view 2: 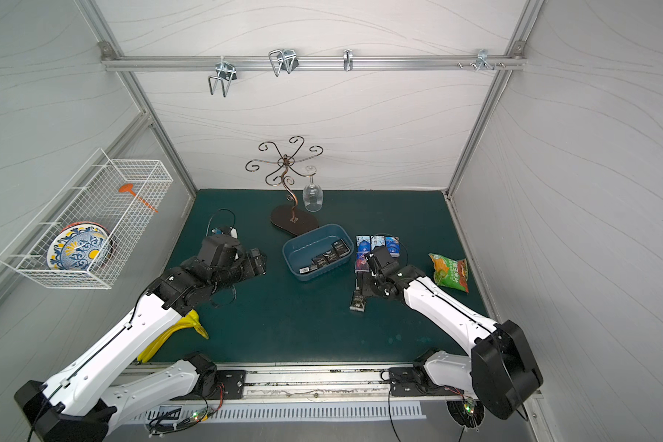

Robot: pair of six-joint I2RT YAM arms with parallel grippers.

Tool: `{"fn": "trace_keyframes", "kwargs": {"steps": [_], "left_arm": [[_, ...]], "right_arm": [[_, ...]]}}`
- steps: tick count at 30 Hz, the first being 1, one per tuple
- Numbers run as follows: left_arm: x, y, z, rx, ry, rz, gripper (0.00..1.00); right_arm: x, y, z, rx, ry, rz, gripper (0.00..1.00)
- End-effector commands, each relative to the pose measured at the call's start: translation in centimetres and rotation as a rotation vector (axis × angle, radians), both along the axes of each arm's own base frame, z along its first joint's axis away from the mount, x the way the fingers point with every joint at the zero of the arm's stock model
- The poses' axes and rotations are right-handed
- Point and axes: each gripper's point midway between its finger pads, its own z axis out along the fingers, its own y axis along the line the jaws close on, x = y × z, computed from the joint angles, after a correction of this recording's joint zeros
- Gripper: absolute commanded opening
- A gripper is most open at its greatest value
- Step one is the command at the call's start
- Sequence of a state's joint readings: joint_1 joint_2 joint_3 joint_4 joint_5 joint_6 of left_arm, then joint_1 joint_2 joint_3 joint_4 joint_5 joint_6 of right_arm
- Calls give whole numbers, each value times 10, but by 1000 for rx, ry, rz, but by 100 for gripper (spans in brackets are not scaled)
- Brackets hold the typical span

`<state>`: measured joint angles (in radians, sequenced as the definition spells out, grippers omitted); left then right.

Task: Take the pocket tissues out of the storage box
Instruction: Move the pocket tissues to the center of the board.

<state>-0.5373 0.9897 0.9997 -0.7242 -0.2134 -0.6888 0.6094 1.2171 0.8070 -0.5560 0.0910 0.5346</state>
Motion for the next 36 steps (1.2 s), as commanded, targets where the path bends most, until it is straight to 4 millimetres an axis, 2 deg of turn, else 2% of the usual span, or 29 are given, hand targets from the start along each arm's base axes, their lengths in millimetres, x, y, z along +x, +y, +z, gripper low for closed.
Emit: {"fn": "trace_keyframes", "kwargs": {"steps": [1,5,7,14,20,26,31,36], "left_arm": [[7,-1,15,-22,-48,16,92],[6,2,18,-13,-50,19,92],[5,5,20,-5,-57,27,92],[7,0,18,-16,-48,15,92],[8,-2,16,-21,-46,12,91],[6,1,15,-16,-47,17,91],[5,1,14,-16,-45,18,92],[5,1,13,-21,-45,19,91]], "right_arm": [[4,2,12,-33,-16,37,58],[14,9,18,-66,-20,57,58],[12,12,13,-66,-4,70,57],[-18,7,-38,-77,102,46,49],[-30,9,-64,-70,142,39,49],[-31,6,-74,-85,154,28,49],[-33,-8,-84,-107,177,-6,45],[-35,-18,-82,-97,169,-37,44]]}}
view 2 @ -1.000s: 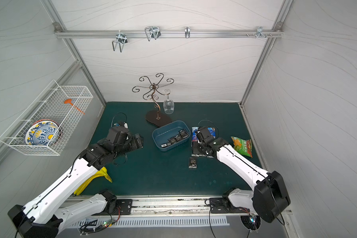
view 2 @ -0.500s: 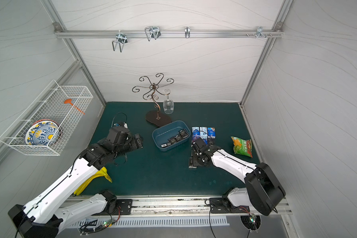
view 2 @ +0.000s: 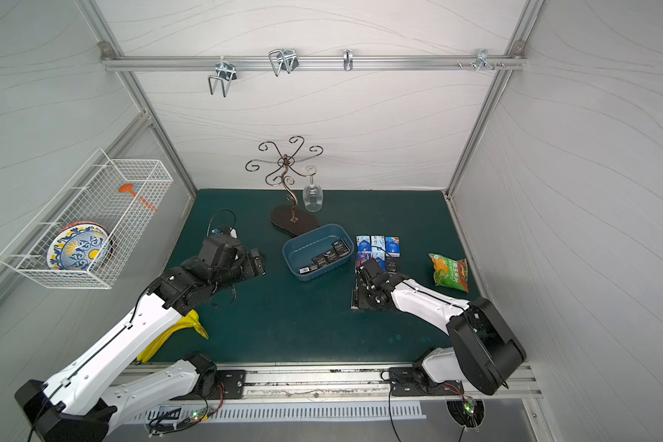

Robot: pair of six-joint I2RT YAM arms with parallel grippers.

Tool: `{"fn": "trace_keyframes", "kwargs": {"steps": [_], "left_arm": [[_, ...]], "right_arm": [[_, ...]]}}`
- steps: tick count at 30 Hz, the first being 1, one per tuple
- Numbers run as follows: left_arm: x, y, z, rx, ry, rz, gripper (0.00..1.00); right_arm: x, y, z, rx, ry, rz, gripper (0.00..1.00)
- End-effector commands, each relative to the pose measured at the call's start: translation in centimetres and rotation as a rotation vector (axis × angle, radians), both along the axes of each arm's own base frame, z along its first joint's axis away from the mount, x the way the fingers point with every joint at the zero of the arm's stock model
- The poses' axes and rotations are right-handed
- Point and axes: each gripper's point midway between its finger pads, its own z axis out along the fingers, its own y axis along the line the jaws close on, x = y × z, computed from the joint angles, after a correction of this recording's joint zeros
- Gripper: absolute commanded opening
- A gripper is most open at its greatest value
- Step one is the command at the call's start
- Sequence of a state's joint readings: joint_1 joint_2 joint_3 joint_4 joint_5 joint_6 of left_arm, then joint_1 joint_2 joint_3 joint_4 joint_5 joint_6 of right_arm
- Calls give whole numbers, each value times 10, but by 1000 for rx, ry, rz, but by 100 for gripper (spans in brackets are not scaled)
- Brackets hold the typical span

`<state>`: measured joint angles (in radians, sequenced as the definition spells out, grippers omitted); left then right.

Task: Take the pocket tissues out of the storage box
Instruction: Move the pocket tissues to the center of the board, then pick up the pocket tissues from the storage box.

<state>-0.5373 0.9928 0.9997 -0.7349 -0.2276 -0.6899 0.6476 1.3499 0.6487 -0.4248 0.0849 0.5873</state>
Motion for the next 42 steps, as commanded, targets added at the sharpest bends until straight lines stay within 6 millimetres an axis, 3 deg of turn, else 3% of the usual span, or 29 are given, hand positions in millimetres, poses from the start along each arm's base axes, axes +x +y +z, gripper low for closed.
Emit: {"fn": "trace_keyframes", "kwargs": {"steps": [1,12,22,30,33,38,42], "left_arm": [[6,-3,16,-35,-52,8,91],[4,-2,17,-36,-56,11,91],[5,-2,18,-36,-56,11,91],[5,-1,19,-33,-60,14,91],[5,-1,18,-33,-56,14,91],[4,1,17,-25,-53,20,91],[2,4,16,-14,-49,25,91]], "right_arm": [[-8,-14,-4,-26,18,-29,43],[-3,-16,0,-28,5,-22,45],[15,-9,46,-14,-90,18,50],[24,6,64,13,-128,55,51],[35,35,81,30,-178,154,51],[60,104,113,47,-248,373,52],[72,155,111,101,-197,539,57]]}}
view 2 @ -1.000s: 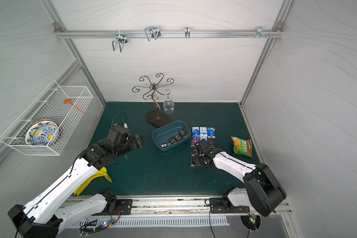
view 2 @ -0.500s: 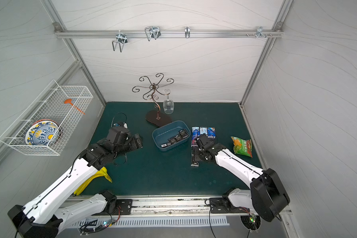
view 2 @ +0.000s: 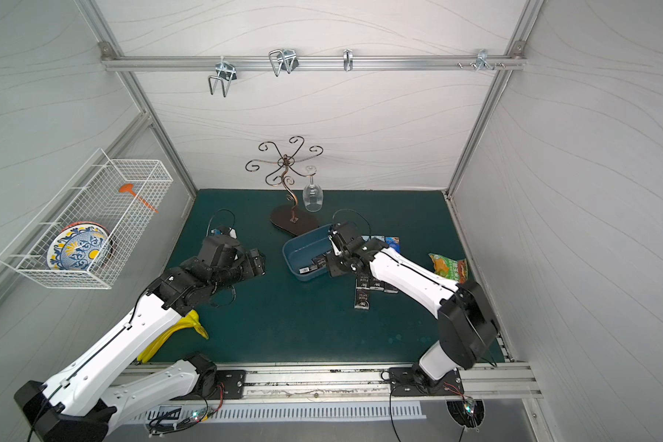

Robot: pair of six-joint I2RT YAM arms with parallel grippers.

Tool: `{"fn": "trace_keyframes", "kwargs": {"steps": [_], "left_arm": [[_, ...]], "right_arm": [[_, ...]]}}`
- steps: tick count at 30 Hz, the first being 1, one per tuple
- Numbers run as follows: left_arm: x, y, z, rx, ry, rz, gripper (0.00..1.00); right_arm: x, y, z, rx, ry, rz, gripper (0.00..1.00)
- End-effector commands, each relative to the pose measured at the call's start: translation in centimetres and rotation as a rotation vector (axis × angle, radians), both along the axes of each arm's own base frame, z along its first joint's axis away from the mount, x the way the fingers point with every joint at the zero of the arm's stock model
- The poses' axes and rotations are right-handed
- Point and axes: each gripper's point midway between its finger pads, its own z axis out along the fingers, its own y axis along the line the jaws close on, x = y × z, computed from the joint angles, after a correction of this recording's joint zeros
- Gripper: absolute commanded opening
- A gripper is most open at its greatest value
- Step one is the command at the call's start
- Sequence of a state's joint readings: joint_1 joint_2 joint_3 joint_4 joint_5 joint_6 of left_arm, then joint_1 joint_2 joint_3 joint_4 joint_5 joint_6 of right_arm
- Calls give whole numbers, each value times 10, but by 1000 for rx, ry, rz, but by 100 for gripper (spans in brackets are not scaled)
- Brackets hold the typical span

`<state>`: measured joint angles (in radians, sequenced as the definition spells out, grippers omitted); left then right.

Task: Take the pocket tissues out of the storage box
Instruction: Pick up the pocket tissues from the storage box.

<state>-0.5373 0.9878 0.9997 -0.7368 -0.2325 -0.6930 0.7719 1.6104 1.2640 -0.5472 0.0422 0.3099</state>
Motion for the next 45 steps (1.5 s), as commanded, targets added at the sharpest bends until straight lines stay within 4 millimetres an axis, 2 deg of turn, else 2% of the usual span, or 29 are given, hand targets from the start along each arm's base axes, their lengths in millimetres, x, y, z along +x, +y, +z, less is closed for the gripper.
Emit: {"fn": "trace_keyframes", "kwargs": {"steps": [1,5,8,21,24,27,31,36,41,45], "left_arm": [[2,4,14,-9,-48,23,92],[1,6,15,3,-50,25,92],[2,6,17,6,-53,25,92],[5,9,20,32,-60,30,92],[5,10,22,36,-63,33,92],[5,11,23,40,-67,34,92],[5,11,24,41,-67,37,92],[6,11,25,40,-66,38,92],[6,12,25,39,-67,42,92],[7,10,22,35,-63,39,92]], "right_arm": [[-1,34,-8,-4,45,188,58],[5,70,-20,-32,57,320,62],[10,85,-33,-66,67,378,64],[19,103,-102,-221,128,460,66],[17,111,-112,-227,135,480,62],[10,122,-116,-227,141,511,50],[-1,138,-112,-210,117,554,36],[-15,154,-93,-168,84,604,23],[-19,156,-64,-132,22,597,16],[-13,148,-40,-126,-47,562,13]]}}
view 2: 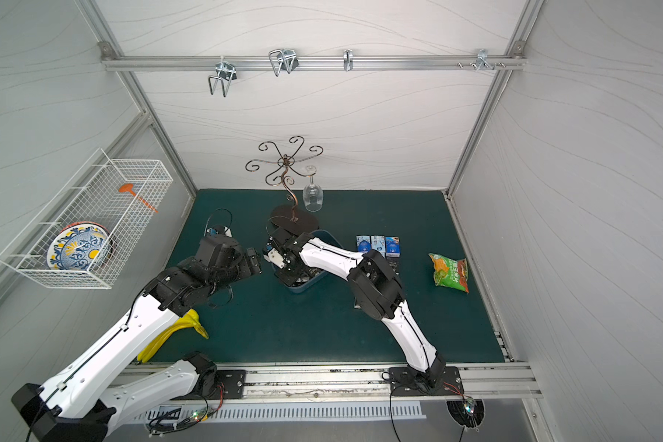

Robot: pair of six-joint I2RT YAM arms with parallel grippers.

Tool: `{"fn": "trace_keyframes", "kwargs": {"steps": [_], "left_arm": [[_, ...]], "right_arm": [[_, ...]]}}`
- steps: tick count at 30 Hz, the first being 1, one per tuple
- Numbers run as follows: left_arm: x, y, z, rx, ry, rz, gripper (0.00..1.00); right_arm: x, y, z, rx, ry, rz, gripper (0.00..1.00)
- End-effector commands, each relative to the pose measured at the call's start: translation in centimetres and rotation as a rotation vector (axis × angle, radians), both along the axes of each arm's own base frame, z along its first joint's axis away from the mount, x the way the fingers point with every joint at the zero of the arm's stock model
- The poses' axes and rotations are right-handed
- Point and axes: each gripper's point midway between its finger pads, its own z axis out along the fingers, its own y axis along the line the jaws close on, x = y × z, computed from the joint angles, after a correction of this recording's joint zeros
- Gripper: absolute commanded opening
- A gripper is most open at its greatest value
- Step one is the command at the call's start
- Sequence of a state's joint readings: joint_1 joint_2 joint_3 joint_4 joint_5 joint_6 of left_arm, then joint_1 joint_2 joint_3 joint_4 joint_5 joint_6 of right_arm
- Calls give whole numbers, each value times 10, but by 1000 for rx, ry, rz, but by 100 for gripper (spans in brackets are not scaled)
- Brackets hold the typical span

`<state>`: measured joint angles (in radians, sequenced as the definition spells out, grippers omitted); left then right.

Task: Take the pocket tissues out of the storage box
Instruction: Pick up the pocket tissues from the storage box, then place the pocket tissues at the center of the board.

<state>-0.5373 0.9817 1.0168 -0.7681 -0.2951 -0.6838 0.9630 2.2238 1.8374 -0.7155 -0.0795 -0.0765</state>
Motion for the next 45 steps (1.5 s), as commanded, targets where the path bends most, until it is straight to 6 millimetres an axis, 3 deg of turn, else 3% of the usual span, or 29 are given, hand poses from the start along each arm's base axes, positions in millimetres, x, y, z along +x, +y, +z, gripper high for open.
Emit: {"fn": "trace_keyframes", "kwargs": {"steps": [1,11,15,18,23,28,31,34,38,45], "left_arm": [[8,-2,16,-14,-44,3,92],[7,-2,18,-18,-54,4,92],[7,-2,19,-18,-57,3,92],[7,-2,20,-19,-58,1,92],[8,-2,22,-25,-68,2,92],[10,-5,22,-34,-66,-1,92],[11,-6,23,-39,-68,1,92],[11,-6,24,-44,-68,3,92],[10,-6,23,-43,-66,4,92],[9,-4,23,-40,-67,8,92]], "right_arm": [[9,-3,52,76,-95,-29,12],[29,-32,85,128,-137,-155,11],[22,-49,111,161,-144,-199,12],[5,-70,117,154,-118,-228,12],[-45,-97,95,194,26,-232,14],[-90,-106,50,193,161,-221,14],[-106,-104,28,163,209,-212,15],[-113,-101,10,150,259,-213,16],[-108,-102,-4,114,247,-221,18],[-89,-109,1,88,200,-237,35]]}}
